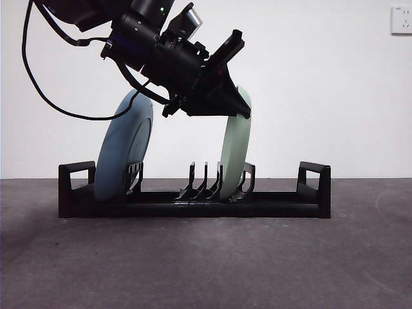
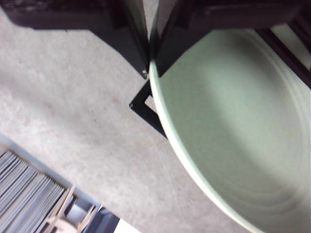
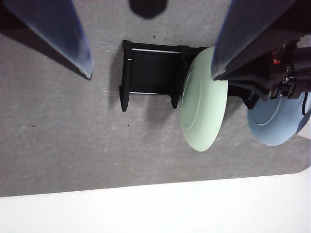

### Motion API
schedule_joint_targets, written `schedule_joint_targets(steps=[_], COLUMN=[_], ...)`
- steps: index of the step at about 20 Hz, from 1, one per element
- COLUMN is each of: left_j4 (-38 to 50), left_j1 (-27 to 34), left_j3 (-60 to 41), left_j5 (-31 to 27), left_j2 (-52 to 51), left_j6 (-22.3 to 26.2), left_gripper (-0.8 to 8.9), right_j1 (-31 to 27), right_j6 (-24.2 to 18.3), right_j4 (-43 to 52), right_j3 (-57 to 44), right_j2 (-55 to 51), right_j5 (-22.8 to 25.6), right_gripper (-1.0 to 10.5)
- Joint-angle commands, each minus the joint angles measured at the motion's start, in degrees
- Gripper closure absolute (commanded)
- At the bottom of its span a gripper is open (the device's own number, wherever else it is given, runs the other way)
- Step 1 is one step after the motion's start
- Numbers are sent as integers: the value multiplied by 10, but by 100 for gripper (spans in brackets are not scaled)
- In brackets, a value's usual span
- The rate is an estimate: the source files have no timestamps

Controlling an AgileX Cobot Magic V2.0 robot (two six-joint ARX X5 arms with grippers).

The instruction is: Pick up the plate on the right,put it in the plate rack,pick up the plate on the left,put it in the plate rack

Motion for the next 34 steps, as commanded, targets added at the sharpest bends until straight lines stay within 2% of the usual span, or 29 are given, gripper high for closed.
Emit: schedule_joint_targets(steps=[1,4,9,12,15,19,20,21,24,29,33,34], left_j4=[-2,-14,-28,-32,-41,-73,-86,-102,-156,-262,-352,-377], left_j1=[-2,-3,-3,-6,-14,-28,-30,-33,-37,-36,-23,-15], left_j3=[2,2,2,7,8,8,8,8,8,8,8,8], left_j5=[-8,-24,-32,-29,-28,-29,-30,-30,-30,-60,-117,-131], left_j2=[2,2,2,-5,-32,-89,-106,-126,-191,-301,-385,-406], left_j6=[22,22,22,22,28,64,74,85,125,156,160,176], left_gripper=[715,596,563,413,404,407,416,467,809,821,821,821], right_j1=[0,0,0,0,0,0,0,0,0,0,0,0], right_j6=[-4,-3,-3,-3,-3,-4,-4,-4,-5,-26,-48,-54], right_j4=[3,3,3,2,2,1,0,0,0,-14,-36,-43], right_j3=[-3,-3,-3,-3,-3,-3,-3,-3,-3,-3,-3,-4], right_j2=[0,0,0,0,0,0,0,0,0,0,0,0], right_j5=[2,2,0,-2,-2,-2,-2,-2,-2,-2,2,2], right_gripper=[540,540,540,540,541,547,573,633,825,960,958,958])
